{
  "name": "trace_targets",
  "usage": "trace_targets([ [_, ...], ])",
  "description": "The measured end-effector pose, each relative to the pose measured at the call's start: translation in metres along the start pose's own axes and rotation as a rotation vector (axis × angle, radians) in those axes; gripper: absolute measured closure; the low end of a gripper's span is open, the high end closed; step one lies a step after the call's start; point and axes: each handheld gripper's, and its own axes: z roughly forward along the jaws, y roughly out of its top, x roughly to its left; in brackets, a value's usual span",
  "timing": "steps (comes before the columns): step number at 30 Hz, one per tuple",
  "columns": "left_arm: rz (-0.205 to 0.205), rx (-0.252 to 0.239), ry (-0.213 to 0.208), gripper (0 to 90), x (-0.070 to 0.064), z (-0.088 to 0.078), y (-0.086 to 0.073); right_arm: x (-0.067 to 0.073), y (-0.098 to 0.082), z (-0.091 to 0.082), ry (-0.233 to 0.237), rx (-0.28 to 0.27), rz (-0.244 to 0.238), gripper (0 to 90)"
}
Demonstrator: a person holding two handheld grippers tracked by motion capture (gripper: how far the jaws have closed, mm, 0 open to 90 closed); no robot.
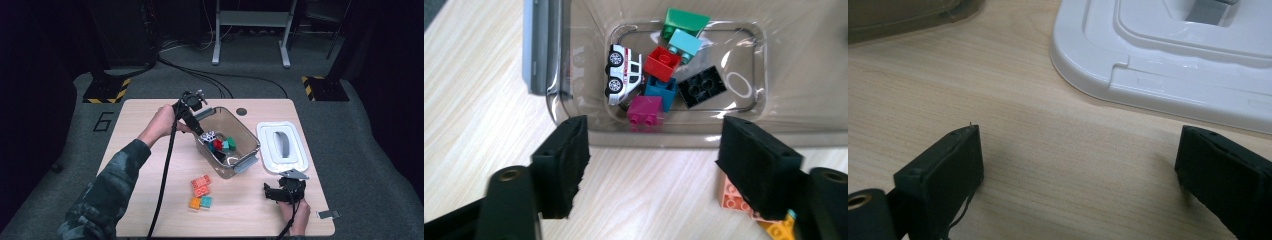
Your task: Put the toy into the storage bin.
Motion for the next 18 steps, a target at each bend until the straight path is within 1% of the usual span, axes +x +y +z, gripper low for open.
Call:
trace_targets([
  [4,-0.002,-0.052,0.007,21.7,-0.003,-0.012,-0.017,0.000,0.000,0.000,0.000,0.000,0.000,4.3],
  [5,-0.005,-0.077,0.008,20.2,-0.004,-0.016,-0.026,0.000,0.000,0.000,0.000,0.000,-0.001,4.3],
  [9,-0.011,-0.139,0.009,15.3,-0.011,-0.019,-0.048,0.000,0.000,0.000,0.000,-0.001,0.000,4.4],
  [10,-0.008,-0.148,0.005,15.3,-0.012,-0.020,-0.053,0.000,0.000,0.000,0.000,-0.001,0.000,4.4],
  [12,-0.011,-0.178,0.006,14.8,-0.015,-0.019,-0.066,0.000,0.000,0.000,0.000,-0.001,0.000,4.4],
  [13,-0.015,-0.194,-0.001,14.5,-0.017,-0.018,-0.075,0.000,0.000,0.000,0.000,-0.001,0.001,4.5],
  [15,-0.017,-0.208,0.002,13.2,-0.019,-0.015,-0.084,0.000,0.000,0.000,-0.001,-0.001,-0.001,4.6],
  [17,-0.034,-0.235,-0.003,11.7,-0.022,-0.010,-0.098,0.000,0.000,0.000,-0.001,0.000,-0.003,4.6],
  [18,-0.036,-0.236,0.000,11.7,-0.023,-0.008,-0.102,0.000,0.000,0.000,-0.001,0.000,-0.002,4.7],
])
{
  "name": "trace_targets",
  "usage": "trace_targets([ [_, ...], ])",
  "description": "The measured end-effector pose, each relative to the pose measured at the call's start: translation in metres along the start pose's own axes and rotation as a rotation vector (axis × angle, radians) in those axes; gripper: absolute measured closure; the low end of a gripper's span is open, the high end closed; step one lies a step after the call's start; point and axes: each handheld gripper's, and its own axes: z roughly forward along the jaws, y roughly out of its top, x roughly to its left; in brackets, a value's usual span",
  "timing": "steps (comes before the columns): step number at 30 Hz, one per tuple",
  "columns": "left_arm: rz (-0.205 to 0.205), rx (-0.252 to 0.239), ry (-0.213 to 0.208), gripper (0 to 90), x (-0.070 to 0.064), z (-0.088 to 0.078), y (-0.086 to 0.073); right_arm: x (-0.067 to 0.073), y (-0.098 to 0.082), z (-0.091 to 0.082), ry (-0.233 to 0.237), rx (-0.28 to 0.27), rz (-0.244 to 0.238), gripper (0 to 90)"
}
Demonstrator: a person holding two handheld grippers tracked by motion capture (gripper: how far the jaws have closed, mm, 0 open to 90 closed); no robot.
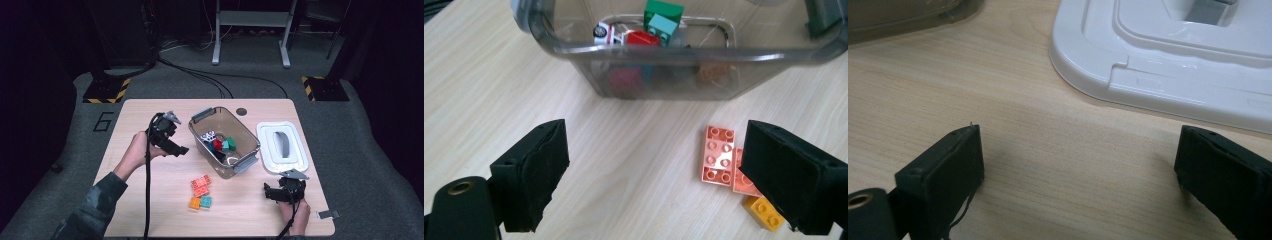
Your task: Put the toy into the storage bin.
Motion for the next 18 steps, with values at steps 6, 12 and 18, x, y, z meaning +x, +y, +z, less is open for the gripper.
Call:
trace_targets([
  [6,-0.022,-0.040,0.014,11.2,-0.013,0.020,-0.037,0.000,0.000,0.000,-0.002,-0.002,0.002,4.8],
  [12,-0.059,-0.070,-0.005,11.5,-0.027,0.051,-0.067,0.000,0.000,0.000,-0.002,-0.001,0.000,4.8],
  [18,-0.090,-0.086,-0.042,11.3,-0.033,0.085,-0.077,0.000,0.000,0.000,-0.002,-0.001,0.001,4.8],
])
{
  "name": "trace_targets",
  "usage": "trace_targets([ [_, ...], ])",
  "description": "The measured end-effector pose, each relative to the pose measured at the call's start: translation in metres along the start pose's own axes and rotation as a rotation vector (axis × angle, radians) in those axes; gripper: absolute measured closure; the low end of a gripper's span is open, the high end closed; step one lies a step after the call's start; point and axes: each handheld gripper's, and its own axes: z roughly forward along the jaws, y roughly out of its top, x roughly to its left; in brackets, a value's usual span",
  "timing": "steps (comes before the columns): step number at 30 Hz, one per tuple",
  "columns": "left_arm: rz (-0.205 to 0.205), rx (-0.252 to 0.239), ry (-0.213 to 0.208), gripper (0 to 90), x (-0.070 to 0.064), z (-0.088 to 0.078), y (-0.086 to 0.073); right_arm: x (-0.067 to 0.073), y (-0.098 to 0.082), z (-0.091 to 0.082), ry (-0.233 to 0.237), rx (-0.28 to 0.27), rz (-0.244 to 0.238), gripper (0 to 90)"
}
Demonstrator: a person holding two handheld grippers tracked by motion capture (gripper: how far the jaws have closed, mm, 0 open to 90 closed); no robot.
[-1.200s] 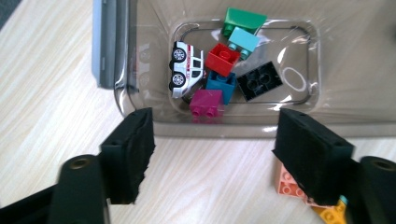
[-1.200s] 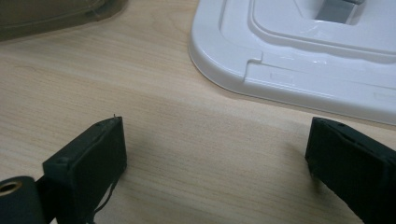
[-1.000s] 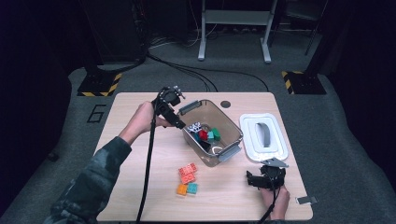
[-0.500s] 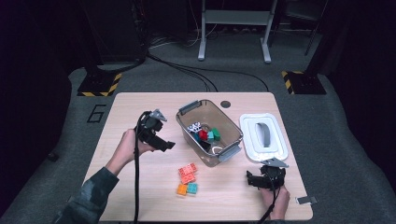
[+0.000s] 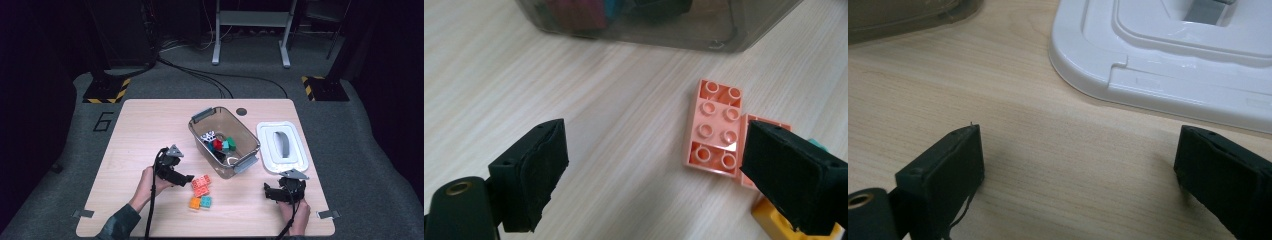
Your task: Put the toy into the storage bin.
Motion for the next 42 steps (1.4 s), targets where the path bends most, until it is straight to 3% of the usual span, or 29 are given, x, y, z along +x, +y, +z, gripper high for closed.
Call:
trace_targets([
  [2,-0.007,-0.019,0.002,14.0,-0.001,0.007,-0.001,0.000,0.000,0.000,0.000,0.000,0.000,4.8],
  [7,-0.018,0.004,-0.031,15.1,-0.004,0.025,-0.003,0.000,0.000,0.000,0.000,0.000,0.000,4.8],
  [9,-0.013,0.006,-0.019,15.5,-0.005,0.028,-0.004,0.000,0.000,0.000,0.000,0.000,0.000,4.8],
  [13,0.006,0.030,0.016,16.2,-0.004,0.030,-0.006,0.000,0.000,0.000,0.000,0.000,0.000,4.8],
  [16,-0.004,0.029,0.016,16.0,0.001,0.029,-0.008,0.000,0.000,0.000,0.000,0.000,0.000,4.8],
  [23,-0.002,0.034,0.068,16.9,0.011,0.023,-0.011,0.000,0.000,0.000,0.000,0.000,0.000,4.8],
  [26,-0.010,0.024,0.064,16.9,0.016,0.018,-0.015,0.000,0.000,0.000,0.000,0.000,0.000,4.8],
  [28,0.022,-0.012,0.007,16.1,0.019,0.011,-0.015,0.000,0.000,0.000,0.000,0.000,0.000,4.7],
  [29,0.026,-0.024,0.005,16.0,0.019,0.008,-0.016,0.000,0.000,0.000,0.000,0.000,-0.001,4.7],
  [31,0.072,-0.049,-0.062,15.4,0.018,0.005,-0.015,0.000,0.000,0.000,-0.001,-0.001,0.003,4.7],
  [32,0.096,-0.039,-0.073,15.8,0.017,0.005,-0.015,0.000,0.000,0.000,-0.001,0.000,0.003,4.7],
  [33,0.161,-0.022,-0.105,15.3,0.013,0.006,-0.016,0.000,0.000,0.000,-0.001,0.000,0.004,4.7],
  [34,0.161,-0.022,-0.105,16.8,0.013,0.006,-0.016,0.000,0.000,0.000,-0.001,0.000,0.004,4.7],
  [37,0.238,0.015,-0.125,22.9,0.007,0.011,-0.020,0.000,0.000,0.000,-0.001,0.000,0.003,4.8],
  [38,0.243,0.016,-0.114,24.4,0.006,0.011,-0.022,0.000,0.000,0.000,0.000,0.000,0.003,4.7],
  [42,0.241,-0.001,-0.150,33.9,0.007,0.012,-0.025,0.000,0.000,0.000,0.000,-0.001,0.003,4.8],
])
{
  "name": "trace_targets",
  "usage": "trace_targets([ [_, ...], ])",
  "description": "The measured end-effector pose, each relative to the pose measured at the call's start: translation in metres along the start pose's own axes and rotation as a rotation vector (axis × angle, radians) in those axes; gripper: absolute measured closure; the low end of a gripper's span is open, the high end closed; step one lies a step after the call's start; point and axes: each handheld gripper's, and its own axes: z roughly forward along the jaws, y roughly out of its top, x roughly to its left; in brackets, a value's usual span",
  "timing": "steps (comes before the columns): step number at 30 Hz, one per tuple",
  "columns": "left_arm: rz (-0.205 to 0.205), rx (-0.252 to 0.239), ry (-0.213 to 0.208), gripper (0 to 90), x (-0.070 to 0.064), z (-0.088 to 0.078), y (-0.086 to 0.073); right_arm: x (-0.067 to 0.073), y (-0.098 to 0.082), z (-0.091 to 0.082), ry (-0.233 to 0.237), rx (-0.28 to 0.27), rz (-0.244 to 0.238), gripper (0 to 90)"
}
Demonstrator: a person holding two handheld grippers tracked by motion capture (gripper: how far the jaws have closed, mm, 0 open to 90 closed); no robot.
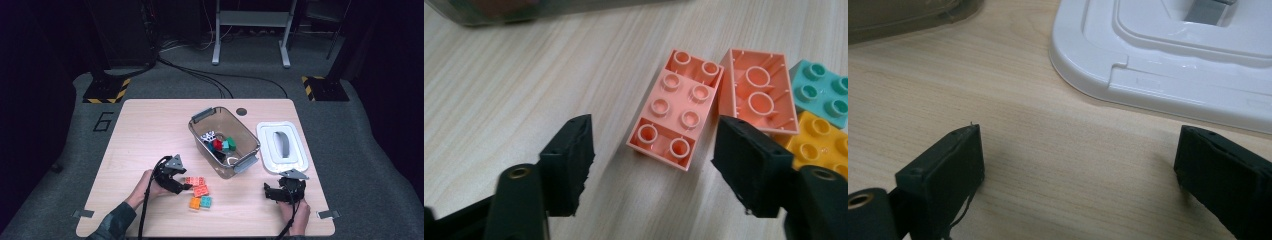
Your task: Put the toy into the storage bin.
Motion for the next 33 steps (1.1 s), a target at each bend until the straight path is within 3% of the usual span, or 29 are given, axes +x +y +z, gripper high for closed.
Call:
trace_targets([
  [3,0.006,-0.015,-0.013,40.3,-0.002,0.001,0.000,0.000,0.000,0.000,0.000,0.001,-0.002,4.8],
  [8,0.045,0.019,0.004,49.5,-0.010,0.011,-0.003,0.000,0.000,0.000,0.001,0.001,-0.004,4.8],
  [11,0.036,-0.006,0.010,58.1,-0.012,0.012,-0.008,0.000,0.000,0.000,0.001,0.001,-0.004,4.8],
  [21,-0.024,-0.013,0.038,58.9,-0.012,0.004,-0.011,0.000,0.000,0.000,0.001,0.001,-0.004,4.8],
  [33,-0.083,-0.047,0.062,59.0,-0.005,-0.024,-0.007,0.000,0.000,0.000,0.001,0.001,-0.004,4.8],
])
